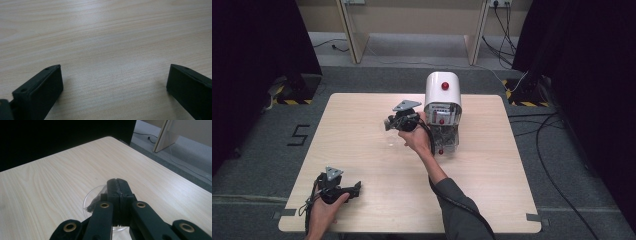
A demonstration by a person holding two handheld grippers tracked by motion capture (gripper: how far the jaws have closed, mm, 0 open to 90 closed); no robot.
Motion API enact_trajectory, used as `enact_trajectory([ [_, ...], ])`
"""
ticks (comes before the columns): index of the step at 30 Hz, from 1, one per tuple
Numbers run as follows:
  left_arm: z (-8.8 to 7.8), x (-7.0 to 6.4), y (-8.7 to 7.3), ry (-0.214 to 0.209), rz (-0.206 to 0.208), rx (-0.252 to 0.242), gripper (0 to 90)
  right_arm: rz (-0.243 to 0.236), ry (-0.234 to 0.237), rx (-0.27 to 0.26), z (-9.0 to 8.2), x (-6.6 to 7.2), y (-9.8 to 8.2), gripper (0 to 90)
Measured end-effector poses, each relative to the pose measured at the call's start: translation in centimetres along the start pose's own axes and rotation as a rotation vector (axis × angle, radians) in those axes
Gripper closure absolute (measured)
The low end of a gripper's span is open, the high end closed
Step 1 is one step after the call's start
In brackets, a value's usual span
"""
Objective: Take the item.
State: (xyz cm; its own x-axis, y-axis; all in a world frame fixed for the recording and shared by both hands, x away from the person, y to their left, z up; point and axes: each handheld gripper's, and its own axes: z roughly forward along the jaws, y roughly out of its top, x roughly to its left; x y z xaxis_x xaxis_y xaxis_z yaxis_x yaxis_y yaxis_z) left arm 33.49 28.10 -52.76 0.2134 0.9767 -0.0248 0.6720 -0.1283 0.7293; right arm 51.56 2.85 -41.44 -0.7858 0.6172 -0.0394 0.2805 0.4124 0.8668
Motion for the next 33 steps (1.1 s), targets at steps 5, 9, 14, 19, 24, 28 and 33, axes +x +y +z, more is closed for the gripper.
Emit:
enact_trajectory([
  [5,0.0,0.0,0.0,0.000,0.000,0.000,0.0,-0.003,-0.005,0.007,0.3,0.0,0.0,90.0],
  [9,0.0,0.0,0.0,-0.001,0.000,-0.001,0.1,-0.007,-0.004,0.010,0.4,0.1,0.1,90.0],
  [14,0.0,0.0,0.0,-0.001,0.001,0.000,0.2,-0.010,-0.007,0.028,0.7,0.0,-0.3,90.0],
  [19,0.0,0.0,0.0,-0.001,0.000,-0.001,0.2,-0.004,-0.002,0.045,0.9,-0.1,-0.9,89.1],
  [24,0.0,0.0,0.0,0.001,0.000,-0.003,0.2,0.000,-0.005,0.048,0.8,-0.3,-1.1,88.6],
  [28,0.0,0.0,0.0,0.001,0.000,-0.003,0.2,0.002,-0.004,0.049,0.8,-0.2,-1.0,85.9],
  [33,0.0,0.0,0.0,-0.001,0.000,0.000,0.2,0.005,0.003,0.051,0.8,-0.1,-0.9,81.6],
])
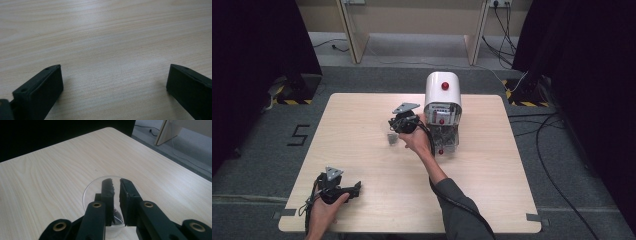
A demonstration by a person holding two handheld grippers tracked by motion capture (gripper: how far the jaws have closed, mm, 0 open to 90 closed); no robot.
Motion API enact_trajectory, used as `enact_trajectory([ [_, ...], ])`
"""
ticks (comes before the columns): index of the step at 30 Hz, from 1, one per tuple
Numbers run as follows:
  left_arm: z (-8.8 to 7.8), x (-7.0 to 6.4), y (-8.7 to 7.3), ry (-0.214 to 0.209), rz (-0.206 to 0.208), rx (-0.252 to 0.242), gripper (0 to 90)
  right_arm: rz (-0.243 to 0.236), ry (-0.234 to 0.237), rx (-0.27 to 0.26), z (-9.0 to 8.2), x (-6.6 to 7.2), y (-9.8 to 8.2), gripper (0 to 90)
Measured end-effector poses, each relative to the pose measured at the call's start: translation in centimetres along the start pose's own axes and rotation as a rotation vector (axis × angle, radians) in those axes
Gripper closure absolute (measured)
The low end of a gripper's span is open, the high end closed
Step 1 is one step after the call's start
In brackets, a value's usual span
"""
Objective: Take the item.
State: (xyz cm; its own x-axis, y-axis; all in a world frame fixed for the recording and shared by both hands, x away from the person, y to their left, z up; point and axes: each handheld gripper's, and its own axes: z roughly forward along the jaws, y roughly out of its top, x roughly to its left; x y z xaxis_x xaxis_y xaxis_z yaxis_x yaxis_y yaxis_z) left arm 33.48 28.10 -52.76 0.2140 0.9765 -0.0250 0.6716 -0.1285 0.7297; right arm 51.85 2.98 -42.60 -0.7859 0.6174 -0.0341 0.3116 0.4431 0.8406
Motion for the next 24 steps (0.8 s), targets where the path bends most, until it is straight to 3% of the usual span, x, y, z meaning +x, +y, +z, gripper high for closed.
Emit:
enact_trajectory([
  [19,0.0,0.0,0.0,0.000,0.000,0.000,0.2,0.024,0.005,-0.032,-1.5,0.2,0.4,67.3],
  [24,0.0,0.0,0.0,-0.001,0.000,0.000,0.3,0.025,0.005,-0.040,-2.2,0.6,0.3,59.9],
])
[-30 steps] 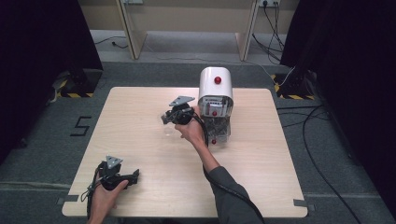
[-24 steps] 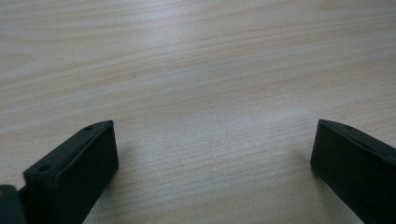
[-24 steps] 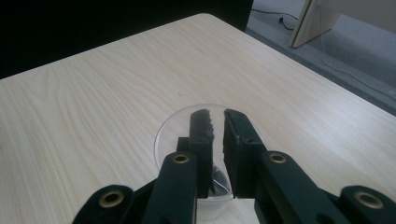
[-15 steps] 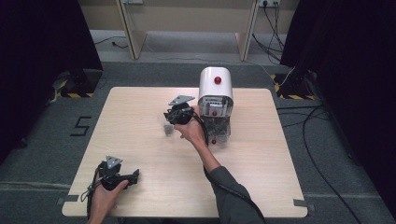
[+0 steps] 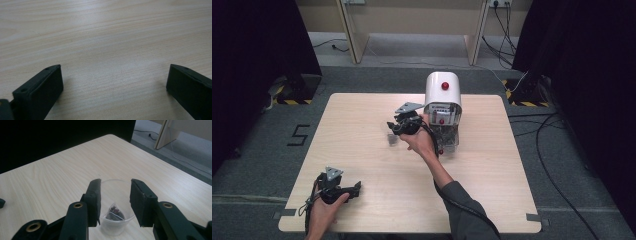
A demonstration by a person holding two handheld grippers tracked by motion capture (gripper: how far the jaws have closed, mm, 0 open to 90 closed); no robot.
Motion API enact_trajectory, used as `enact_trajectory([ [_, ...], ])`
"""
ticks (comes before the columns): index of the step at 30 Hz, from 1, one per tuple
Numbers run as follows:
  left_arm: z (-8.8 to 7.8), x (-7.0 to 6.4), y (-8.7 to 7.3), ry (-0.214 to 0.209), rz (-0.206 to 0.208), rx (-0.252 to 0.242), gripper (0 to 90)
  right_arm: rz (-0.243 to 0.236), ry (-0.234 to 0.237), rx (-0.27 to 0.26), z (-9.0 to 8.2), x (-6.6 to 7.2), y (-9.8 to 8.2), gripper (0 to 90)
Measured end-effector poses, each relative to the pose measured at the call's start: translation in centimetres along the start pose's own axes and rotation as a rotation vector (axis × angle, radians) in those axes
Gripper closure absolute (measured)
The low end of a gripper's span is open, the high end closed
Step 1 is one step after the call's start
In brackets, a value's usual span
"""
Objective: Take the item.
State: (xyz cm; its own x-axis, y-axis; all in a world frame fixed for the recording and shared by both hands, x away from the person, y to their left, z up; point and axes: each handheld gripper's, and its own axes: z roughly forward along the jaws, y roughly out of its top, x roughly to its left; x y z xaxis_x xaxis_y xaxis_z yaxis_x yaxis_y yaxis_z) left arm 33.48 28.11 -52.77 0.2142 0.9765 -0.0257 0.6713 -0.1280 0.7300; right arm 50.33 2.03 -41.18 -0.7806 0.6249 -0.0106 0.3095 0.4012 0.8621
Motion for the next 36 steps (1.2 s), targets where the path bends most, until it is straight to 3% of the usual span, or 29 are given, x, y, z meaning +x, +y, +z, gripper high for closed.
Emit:
enact_trajectory([
  [12,0.0,0.0,0.0,0.002,0.000,-0.003,0.2,-0.009,0.013,-0.018,-1.8,0.5,-0.4,52.5],
  [36,0.0,0.0,0.0,0.003,0.000,-0.003,0.2,-0.014,0.011,-0.035,-5.0,0.2,-1.6,47.4],
])
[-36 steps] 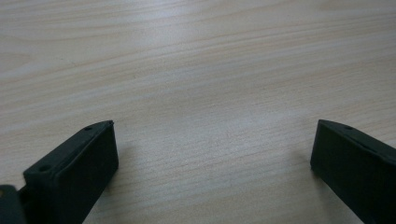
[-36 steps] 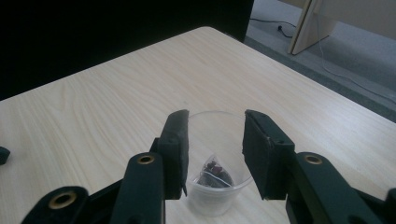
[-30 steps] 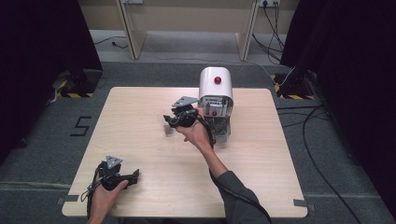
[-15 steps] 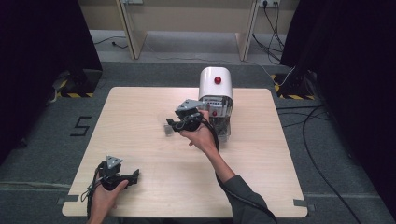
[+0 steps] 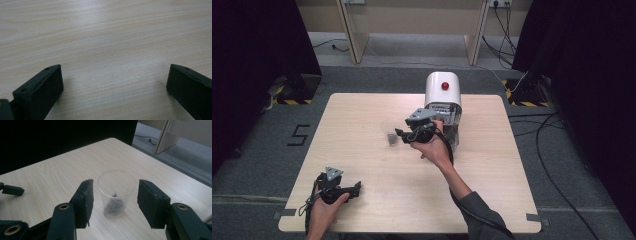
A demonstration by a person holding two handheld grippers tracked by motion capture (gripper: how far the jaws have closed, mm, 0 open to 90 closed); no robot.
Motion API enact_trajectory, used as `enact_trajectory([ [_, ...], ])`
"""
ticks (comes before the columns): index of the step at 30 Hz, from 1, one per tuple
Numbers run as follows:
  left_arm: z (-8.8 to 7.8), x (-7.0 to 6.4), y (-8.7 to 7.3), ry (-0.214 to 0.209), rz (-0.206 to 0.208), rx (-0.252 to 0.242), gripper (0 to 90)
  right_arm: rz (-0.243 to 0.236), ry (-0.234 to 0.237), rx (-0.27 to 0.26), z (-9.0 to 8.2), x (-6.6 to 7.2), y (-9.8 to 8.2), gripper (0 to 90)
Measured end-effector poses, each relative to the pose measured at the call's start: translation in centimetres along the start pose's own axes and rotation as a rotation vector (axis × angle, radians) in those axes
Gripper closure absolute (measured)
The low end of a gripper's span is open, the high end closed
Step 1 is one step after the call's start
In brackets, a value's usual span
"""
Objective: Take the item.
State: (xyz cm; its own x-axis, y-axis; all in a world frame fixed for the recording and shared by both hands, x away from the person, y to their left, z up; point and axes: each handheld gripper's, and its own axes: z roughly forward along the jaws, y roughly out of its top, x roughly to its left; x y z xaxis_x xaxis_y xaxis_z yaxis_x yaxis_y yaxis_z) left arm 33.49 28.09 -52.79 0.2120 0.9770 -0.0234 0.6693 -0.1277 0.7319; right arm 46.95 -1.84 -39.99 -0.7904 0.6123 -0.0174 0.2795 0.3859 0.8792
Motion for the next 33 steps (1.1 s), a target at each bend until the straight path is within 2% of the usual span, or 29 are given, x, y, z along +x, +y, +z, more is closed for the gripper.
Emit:
enact_trajectory([
  [11,0.0,0.0,0.0,0.001,0.000,0.000,0.2,0.006,-0.018,-0.005,-1.8,-0.9,-1.4,45.6],
  [20,0.0,0.0,0.0,0.001,0.000,-0.002,0.2,-0.009,-0.027,-0.014,-3.4,-1.1,-2.5,44.9],
  [33,0.0,0.0,0.0,0.002,0.001,-0.001,0.0,0.043,-0.058,-0.036,-5.7,-2.4,-4.9,44.5],
])
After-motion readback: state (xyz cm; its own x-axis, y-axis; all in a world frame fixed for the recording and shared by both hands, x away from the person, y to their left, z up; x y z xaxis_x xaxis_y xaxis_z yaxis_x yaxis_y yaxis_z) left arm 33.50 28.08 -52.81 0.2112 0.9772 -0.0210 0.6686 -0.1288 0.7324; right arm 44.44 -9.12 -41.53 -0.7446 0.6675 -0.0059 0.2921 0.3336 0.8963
